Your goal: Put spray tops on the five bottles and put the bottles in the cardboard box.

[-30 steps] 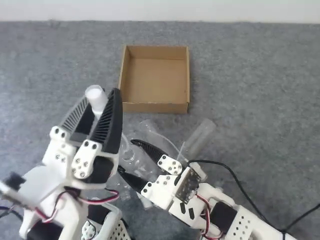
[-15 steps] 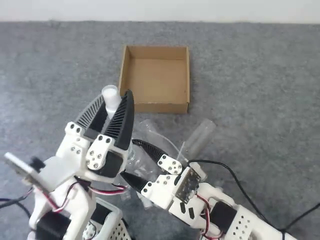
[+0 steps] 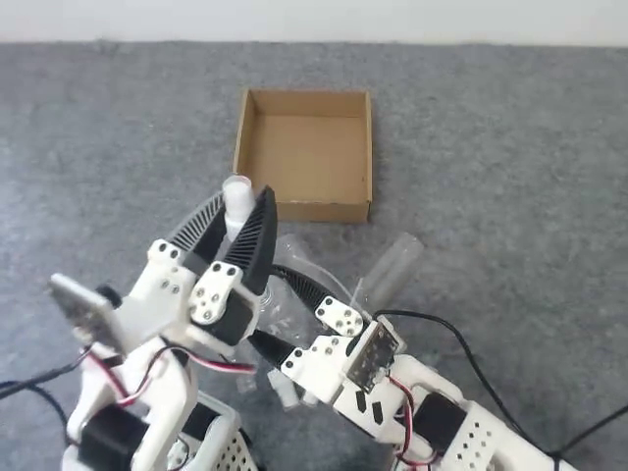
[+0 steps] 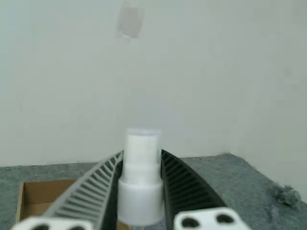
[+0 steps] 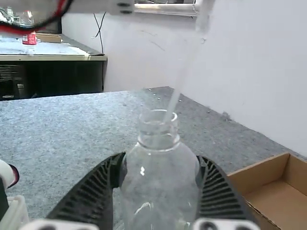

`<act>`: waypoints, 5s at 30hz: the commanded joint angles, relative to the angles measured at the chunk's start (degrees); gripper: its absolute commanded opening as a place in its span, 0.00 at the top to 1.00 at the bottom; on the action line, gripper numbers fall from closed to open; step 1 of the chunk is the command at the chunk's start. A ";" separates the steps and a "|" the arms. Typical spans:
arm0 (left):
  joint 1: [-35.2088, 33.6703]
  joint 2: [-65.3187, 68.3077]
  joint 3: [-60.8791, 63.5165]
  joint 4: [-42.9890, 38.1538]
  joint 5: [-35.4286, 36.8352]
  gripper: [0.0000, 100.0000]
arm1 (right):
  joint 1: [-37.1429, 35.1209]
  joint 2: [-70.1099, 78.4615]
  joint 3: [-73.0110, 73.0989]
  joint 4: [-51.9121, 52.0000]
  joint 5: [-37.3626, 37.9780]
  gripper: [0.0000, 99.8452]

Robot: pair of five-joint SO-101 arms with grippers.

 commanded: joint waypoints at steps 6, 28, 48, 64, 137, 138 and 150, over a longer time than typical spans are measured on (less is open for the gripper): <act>2.02 -0.35 2.24 2.29 -0.97 0.99 | 0.92 -1.10 1.05 1.80 0.53 0.98; -0.62 -0.35 4.35 1.85 -1.49 0.79 | 7.60 -1.10 0.44 1.80 -4.92 0.98; -0.35 -0.35 0.04 6.68 -3.08 0.92 | 8.57 -1.10 0.44 1.80 -4.84 0.98; 5.54 0.09 5.05 3.08 -10.99 0.99 | 12.09 -1.10 0.44 1.80 -4.75 0.99; -32.79 -0.35 32.75 -8.53 -14.68 0.99 | 24.40 4.62 -18.29 2.95 -8.88 0.99; -32.79 -0.35 32.75 -8.53 -14.68 0.99 | 24.40 6.64 -19.69 2.86 -8.88 0.99; -32.97 -0.35 32.75 -8.53 -14.95 0.99 | 24.40 35.03 -32.79 -11.56 -8.88 0.99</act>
